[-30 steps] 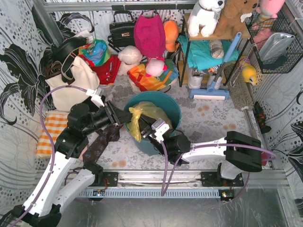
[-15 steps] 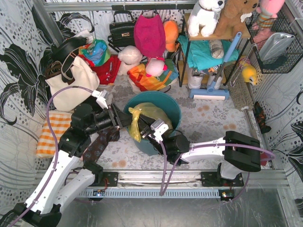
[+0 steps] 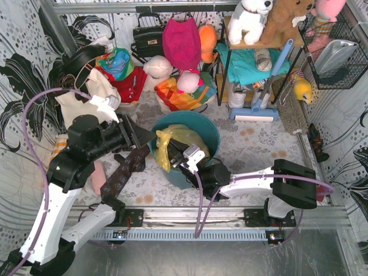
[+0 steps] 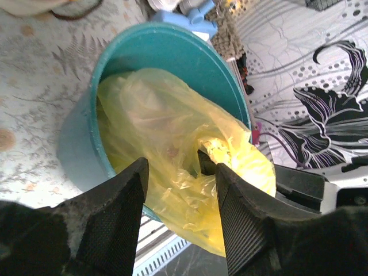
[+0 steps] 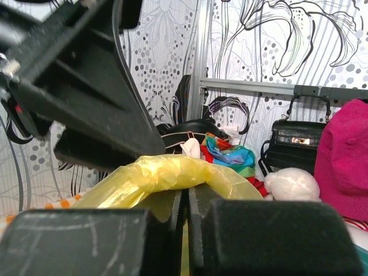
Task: Tie the trash bag
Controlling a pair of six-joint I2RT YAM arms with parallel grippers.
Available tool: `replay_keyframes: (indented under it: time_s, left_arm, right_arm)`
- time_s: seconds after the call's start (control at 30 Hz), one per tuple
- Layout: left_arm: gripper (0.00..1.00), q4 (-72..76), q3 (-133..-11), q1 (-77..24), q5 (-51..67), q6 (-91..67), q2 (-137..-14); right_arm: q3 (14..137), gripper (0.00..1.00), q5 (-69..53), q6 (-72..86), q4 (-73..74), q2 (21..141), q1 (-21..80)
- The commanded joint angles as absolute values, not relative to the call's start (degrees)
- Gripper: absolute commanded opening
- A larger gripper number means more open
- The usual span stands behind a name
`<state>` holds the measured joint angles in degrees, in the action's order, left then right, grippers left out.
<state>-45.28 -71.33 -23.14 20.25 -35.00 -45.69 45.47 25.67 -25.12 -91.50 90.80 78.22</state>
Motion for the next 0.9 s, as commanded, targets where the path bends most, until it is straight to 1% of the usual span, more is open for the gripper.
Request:
replay_keyframes:
  time_s: [0.0,0.17,0.23,0.47,0.63,0.87]
  left_arm:
    - [0.59,-49.9,-76.6,-23.1,12.4,-31.7,-46.0]
    - [0.56,-46.8,-76.4,-23.1,11.7,-38.7,-45.2]
    - [0.5,-44.3,-74.9,-23.1,13.9,-42.2,-45.1]
    - [0.47,-30.6,-67.3,-23.1,22.1,-54.2,-44.2]
    - [0.46,-32.9,-68.6,-23.1,21.5,-54.3,-46.2]
    - [0.35,-35.9,-70.5,-23.1,22.5,-51.5,-47.9]
  right_arm:
    - [46.9,0.03,24.9,-25.7,-97.4,91.1,78.4]
    - [46.8,0.03,24.8,-25.8,-97.4,91.0,78.4]
    - [46.7,0.03,24.7,-25.7,-97.4,90.9,78.4]
    - [46.6,0.03,24.7,-25.7,-97.4,90.7,78.4]
    - [46.6,0.03,24.7,-25.8,-97.3,90.8,78.4]
    - [46.6,0.03,25.0,-25.8,-97.3,91.0,78.4]
